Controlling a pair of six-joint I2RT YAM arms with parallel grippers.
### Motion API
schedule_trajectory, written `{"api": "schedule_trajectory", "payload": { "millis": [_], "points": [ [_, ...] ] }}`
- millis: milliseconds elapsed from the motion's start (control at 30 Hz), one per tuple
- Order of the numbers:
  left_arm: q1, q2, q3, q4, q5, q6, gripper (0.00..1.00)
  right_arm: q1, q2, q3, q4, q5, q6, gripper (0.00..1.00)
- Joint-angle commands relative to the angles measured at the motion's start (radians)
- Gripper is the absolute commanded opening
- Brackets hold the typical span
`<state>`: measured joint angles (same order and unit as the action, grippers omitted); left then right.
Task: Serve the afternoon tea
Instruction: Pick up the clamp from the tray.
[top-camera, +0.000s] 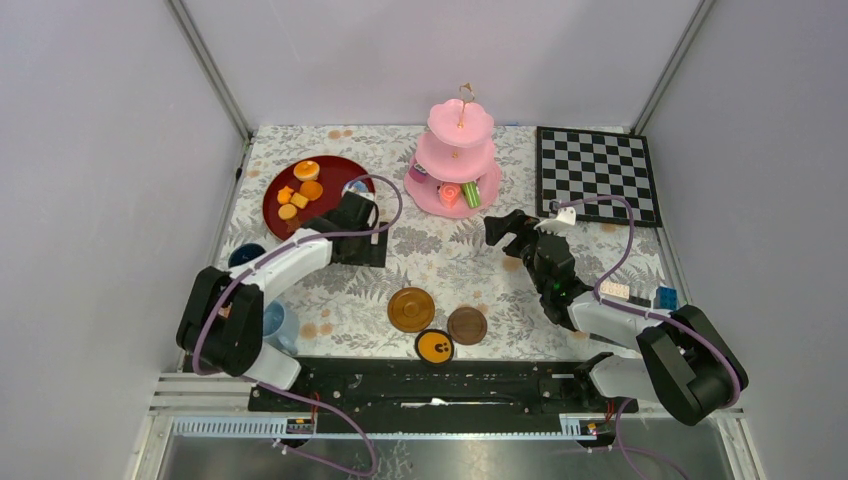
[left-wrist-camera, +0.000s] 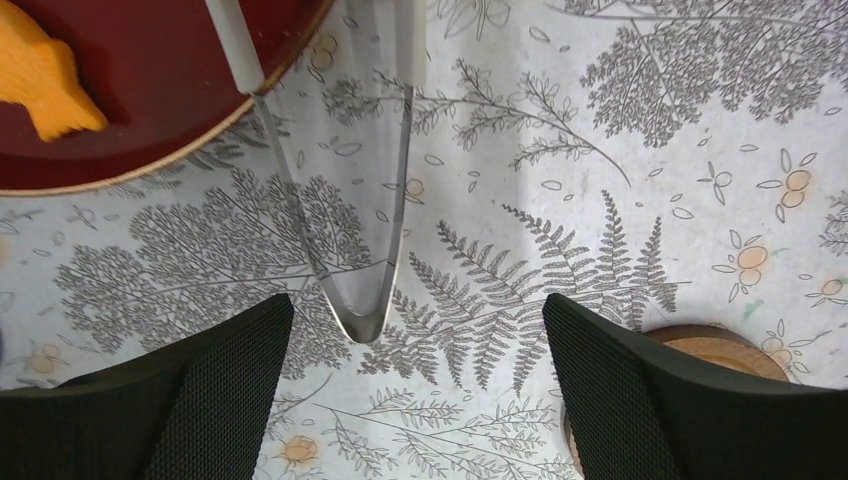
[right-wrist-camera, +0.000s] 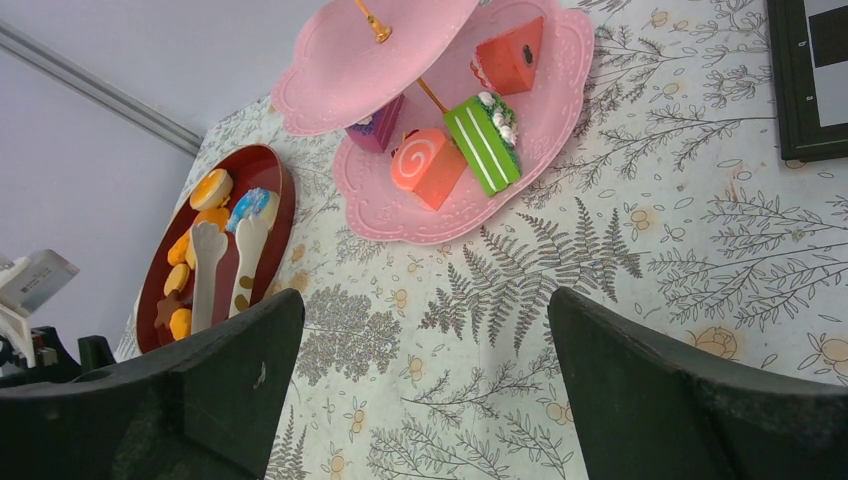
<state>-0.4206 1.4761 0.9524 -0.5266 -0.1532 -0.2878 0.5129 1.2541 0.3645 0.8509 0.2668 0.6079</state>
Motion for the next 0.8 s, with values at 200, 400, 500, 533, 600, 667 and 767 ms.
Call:
{"api": "schedule_trajectory", "payload": {
  "millis": [200,400,500,533,600,667,767],
  "points": [
    [-0.047,0.086,-0.048,0.183,-0.218,-0.117,0.89,-0.009,0.004,-0.004,0.054,-0.015,0.006,1.0],
    [-0.047,0.081,-0.069,0.218,-0.256,-0.122,0.86,-0.01,0.002,-0.005,0.054,-0.017,0.008,1.0],
    [-0.047,0.06,-0.101,0.26,-0.252,-0.132,0.89,-0.01,0.005,-0.004,0.058,-0.021,0.012,1.0],
    [-0.046,0.055,-0.118,0.281,-0.249,-0.135,0.88,-0.01,0.006,-0.004,0.059,-0.023,0.013,0.99],
    [-0.047,0.043,-0.162,0.34,-0.271,-0.147,0.84,-0.01,0.008,-0.005,0.06,-0.026,0.015,1.0],
    [-0.047,0.02,-0.216,0.42,-0.292,-0.156,0.8,-0.01,0.007,-0.004,0.061,-0.026,0.015,1.0],
    [-0.048,0.002,-0.258,0.521,-0.311,-0.16,0.71,-0.01,0.007,-0.006,0.061,-0.026,0.015,1.0]
  ]
}}
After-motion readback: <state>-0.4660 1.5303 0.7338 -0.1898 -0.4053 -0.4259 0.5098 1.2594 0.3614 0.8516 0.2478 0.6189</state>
